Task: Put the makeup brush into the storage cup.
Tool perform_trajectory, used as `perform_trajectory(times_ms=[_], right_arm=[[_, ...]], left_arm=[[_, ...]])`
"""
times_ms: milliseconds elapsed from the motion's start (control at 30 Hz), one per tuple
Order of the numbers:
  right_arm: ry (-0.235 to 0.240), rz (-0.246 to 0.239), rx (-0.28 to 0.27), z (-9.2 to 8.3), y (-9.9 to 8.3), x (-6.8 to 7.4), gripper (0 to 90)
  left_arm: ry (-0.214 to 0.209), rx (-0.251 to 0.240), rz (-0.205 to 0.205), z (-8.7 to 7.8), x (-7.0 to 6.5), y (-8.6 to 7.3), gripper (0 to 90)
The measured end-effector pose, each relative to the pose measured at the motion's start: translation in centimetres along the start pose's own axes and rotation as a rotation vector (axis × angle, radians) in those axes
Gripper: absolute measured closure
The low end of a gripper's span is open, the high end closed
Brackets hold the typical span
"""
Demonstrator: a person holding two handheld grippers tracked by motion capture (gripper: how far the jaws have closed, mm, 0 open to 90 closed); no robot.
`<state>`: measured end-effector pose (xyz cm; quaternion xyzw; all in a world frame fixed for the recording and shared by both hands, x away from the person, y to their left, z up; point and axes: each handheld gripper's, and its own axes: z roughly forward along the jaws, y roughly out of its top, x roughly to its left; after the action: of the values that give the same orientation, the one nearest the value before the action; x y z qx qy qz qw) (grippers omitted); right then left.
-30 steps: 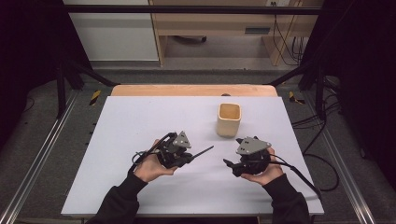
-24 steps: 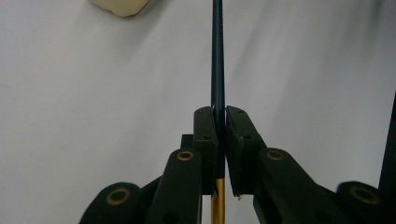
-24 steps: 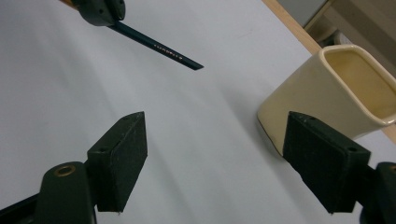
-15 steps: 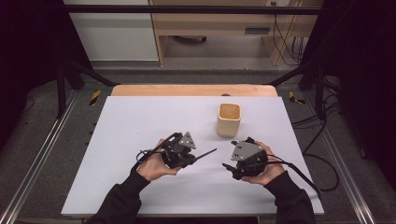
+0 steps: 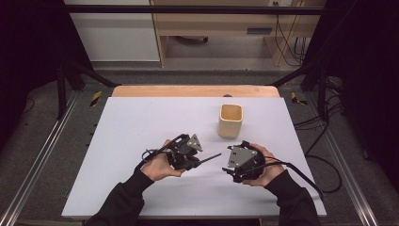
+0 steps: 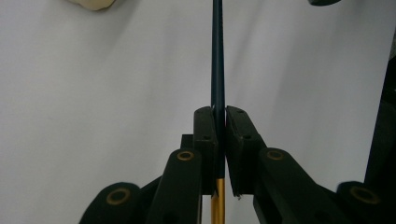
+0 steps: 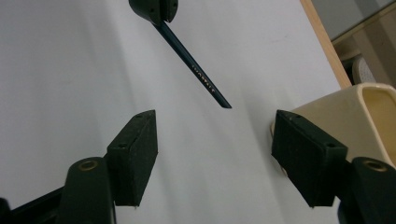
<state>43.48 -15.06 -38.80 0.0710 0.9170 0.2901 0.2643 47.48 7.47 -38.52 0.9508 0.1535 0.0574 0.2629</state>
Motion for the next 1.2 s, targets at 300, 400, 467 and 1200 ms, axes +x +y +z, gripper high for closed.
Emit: perform_trajectory(times_ms=[300, 400, 467, 1200], right_arm=[[-0.008, -0.102, -0.017, 0.2, 0.2, 0.3, 39.1], [-0.005, -0.146, -0.025, 0.2, 0.2, 0.4, 41.7], [-0.004, -0.174, -0.019, 0.2, 0.2, 0.4, 42.9], [0.013, -0.324, -0.011, 1.0, 0.4, 1.2, 51.3]], left_arm=[[-0.025, 0.002, 0.015, 0.1, -0.4, 1.0, 82.6], [-0.034, 0.008, 0.022, 0.2, -0.6, 1.2, 82.5], [-0.036, 0.014, 0.027, 0.3, -0.8, 1.3, 82.6], [-0.062, 0.047, 0.021, 0.5, -1.5, 2.9, 82.5]])
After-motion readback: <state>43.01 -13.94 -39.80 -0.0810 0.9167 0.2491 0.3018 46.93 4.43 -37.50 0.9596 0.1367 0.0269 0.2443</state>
